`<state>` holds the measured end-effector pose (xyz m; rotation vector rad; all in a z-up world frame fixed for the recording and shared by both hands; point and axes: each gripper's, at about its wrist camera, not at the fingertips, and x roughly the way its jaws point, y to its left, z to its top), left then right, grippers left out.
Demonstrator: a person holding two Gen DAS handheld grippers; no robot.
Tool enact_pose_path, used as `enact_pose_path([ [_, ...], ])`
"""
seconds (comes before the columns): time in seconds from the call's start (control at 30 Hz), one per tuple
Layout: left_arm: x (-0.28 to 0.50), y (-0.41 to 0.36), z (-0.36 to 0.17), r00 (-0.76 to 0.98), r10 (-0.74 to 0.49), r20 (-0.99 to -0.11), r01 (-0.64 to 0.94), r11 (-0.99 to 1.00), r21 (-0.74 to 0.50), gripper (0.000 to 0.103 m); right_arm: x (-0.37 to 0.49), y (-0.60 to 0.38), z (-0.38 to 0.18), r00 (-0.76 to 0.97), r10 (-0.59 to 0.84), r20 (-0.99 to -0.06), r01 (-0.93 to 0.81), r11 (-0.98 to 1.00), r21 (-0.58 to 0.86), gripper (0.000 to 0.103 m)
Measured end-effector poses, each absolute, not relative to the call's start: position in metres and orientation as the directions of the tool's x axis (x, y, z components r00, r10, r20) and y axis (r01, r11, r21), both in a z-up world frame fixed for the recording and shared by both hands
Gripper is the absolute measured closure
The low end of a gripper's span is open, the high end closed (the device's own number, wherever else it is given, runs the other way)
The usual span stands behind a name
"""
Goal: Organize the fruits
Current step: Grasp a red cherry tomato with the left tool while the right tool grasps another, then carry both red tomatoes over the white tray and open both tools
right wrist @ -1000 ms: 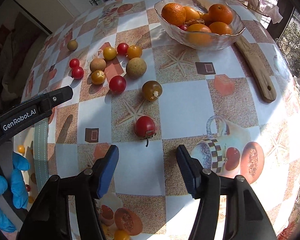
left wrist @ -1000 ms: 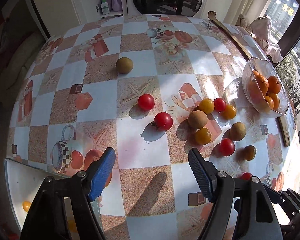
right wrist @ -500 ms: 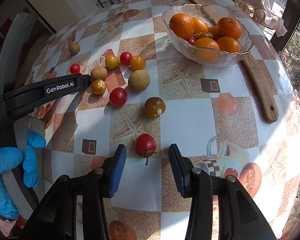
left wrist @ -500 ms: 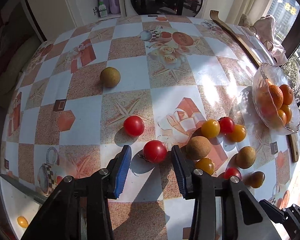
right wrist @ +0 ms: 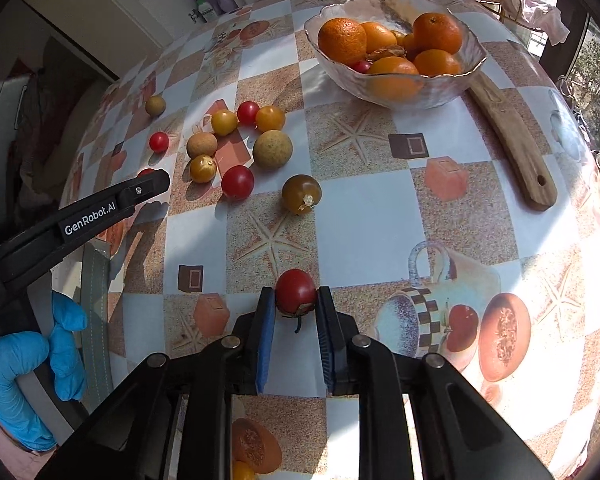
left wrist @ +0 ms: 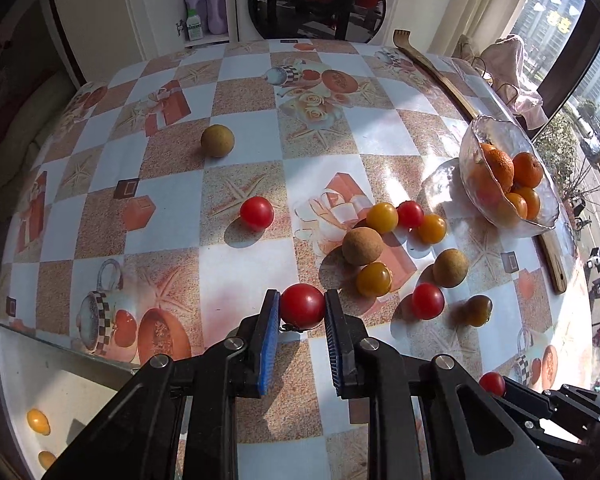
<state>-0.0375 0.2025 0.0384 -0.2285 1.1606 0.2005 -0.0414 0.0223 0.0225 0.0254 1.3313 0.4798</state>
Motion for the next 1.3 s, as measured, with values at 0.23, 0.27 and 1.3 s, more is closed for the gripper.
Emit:
enact_pose_path([
  [0.23, -0.076, 0.197, 0.059, 0.404, 0.016, -0.915, -0.259, 0.961, -0.098, 0.079, -0.060, 0.015, 0.028, 0.132, 0.351, -0.927, -0.324, 0.899, 0.294, 0.081],
  [0.27, -0.082, 0.197, 0.061, 0.403, 0.016, -0.915, -0.259, 0.961, -0.097, 0.079, -0.063, 0.015, 0.029, 0.129, 0.350, -0.928, -0.327, 0.898, 0.293, 0.081],
  [1.3, -0.259, 0.318, 0.055, 0.306, 0.171, -0.937, -0.544, 0.839, -0.025, 0.079, -0.137, 0.186, 0.065, -0.020, 0.405, -0.914, -0.599, 0.727, 0.335, 0.081],
])
